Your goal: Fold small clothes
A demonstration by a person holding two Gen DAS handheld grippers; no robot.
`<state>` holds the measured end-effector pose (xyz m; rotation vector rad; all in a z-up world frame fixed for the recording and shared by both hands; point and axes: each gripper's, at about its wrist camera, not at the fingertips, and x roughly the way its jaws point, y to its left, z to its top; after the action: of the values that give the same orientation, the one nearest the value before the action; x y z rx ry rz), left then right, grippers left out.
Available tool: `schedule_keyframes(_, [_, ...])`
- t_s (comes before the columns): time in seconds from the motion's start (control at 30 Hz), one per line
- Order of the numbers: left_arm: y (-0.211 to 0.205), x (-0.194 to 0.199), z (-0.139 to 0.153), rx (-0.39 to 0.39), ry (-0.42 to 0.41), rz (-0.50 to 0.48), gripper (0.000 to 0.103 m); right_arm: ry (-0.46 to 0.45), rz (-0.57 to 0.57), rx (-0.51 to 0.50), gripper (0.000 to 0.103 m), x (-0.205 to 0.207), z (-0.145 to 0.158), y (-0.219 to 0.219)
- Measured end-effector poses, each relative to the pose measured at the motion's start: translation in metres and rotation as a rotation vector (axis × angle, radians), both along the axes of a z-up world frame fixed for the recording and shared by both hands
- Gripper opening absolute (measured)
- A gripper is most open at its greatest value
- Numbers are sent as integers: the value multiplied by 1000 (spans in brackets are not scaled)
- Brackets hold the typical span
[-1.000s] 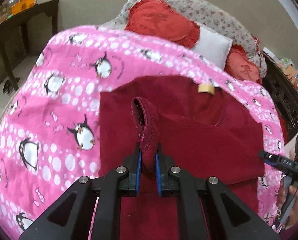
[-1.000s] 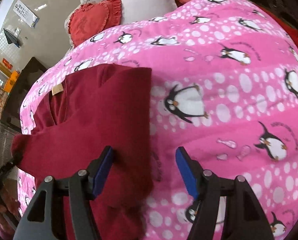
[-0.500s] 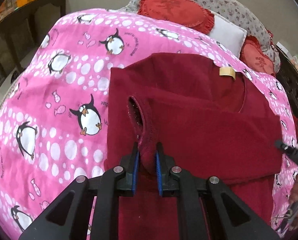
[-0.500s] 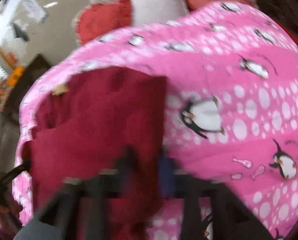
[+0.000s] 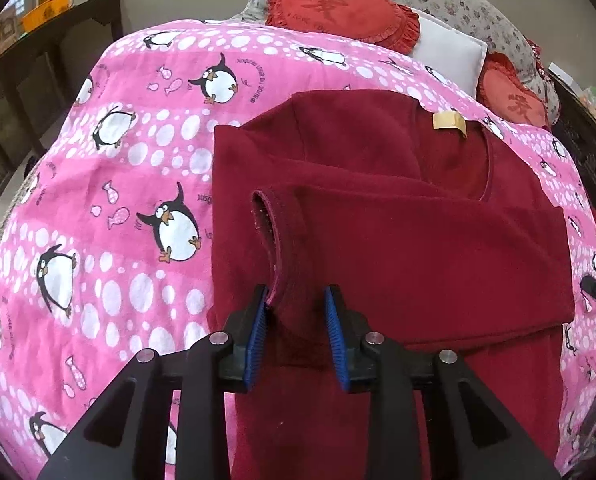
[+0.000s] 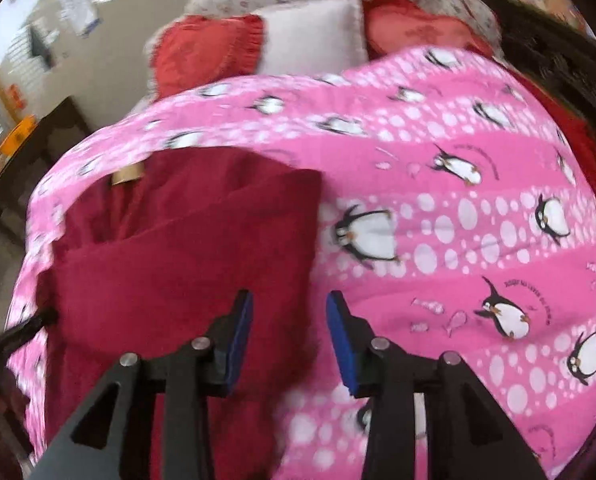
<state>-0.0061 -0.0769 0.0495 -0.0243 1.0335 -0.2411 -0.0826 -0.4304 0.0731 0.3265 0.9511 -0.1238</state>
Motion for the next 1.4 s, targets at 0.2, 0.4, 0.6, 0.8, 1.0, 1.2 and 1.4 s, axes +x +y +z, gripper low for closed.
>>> schedule_keyframes(0.2, [4,-10,5,22,-12,5,9,97,136,-91,39,0,-29,41])
schedule_keyframes(0.4, [13,-18,33,18,-93,-12,10,101,141,-148,40,2,-11,51])
schedule_keyframes(0.6, [2,1,19,-2,-57,-17,14,4,93,-155,48,28,13,49])
schedule_keyframes(0.8, [-6,21,-8,54,-18,3,14,81,-13,-113,48,76,-29,17])
schedule_keyframes(1.0, [11,7,11,28,-18,-27,14,57,26,-73,51,46,-3,18])
schedule_keyframes(1.2, [28,-27,28,28,-53,-38,14,159,34,-166,55,8,-24,25])
schedule_keyframes(1.4, [49,-68,44,48,-83,-54,14,127,-12,-69,56,-21,-12,16])
